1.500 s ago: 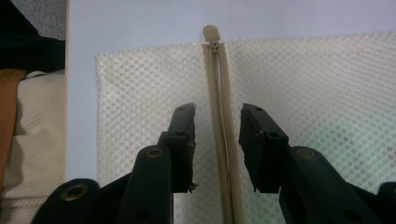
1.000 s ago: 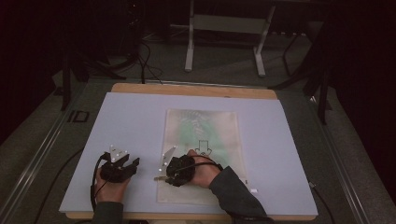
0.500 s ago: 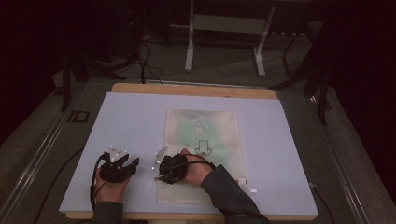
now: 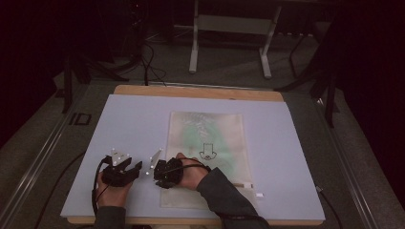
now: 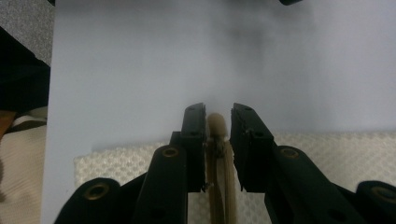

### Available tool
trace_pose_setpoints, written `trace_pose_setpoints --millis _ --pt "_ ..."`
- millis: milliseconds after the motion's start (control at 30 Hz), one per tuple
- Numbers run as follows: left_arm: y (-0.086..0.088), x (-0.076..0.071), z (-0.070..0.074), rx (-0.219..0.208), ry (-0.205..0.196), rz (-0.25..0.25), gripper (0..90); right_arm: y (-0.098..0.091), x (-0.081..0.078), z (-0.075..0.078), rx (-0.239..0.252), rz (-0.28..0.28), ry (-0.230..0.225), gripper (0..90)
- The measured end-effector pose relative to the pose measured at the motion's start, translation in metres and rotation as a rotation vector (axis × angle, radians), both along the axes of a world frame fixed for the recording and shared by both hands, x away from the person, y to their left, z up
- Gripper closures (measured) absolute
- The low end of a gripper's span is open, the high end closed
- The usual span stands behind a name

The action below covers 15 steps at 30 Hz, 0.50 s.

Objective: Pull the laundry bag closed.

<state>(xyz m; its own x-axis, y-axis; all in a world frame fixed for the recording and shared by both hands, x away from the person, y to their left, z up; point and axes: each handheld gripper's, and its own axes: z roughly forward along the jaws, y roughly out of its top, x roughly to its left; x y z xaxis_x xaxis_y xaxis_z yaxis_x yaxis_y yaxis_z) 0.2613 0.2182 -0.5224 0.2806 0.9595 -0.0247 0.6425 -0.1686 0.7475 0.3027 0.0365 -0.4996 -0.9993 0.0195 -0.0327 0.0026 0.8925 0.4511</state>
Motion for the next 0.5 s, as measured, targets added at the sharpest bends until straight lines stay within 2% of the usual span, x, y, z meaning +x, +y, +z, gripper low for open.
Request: trace_pose_setpoints --millis 167,267,500 --pt "0.000 0.000 0.000 -0.002 -0.001 0.001 53.8 0.006 0.000 -0.004 -0.012 -0.007 0.003 76.7" --pt "0.000 0.000 0.000 -0.009 -0.003 0.004 53.8 0.011 0.000 -0.010 -0.039 -0.001 -0.013 78.3" --pt "-0.001 0.000 0.001 -0.010 -0.005 0.000 53.8 0.014 -0.001 -0.009 -0.047 -0.004 -0.012 81.0"
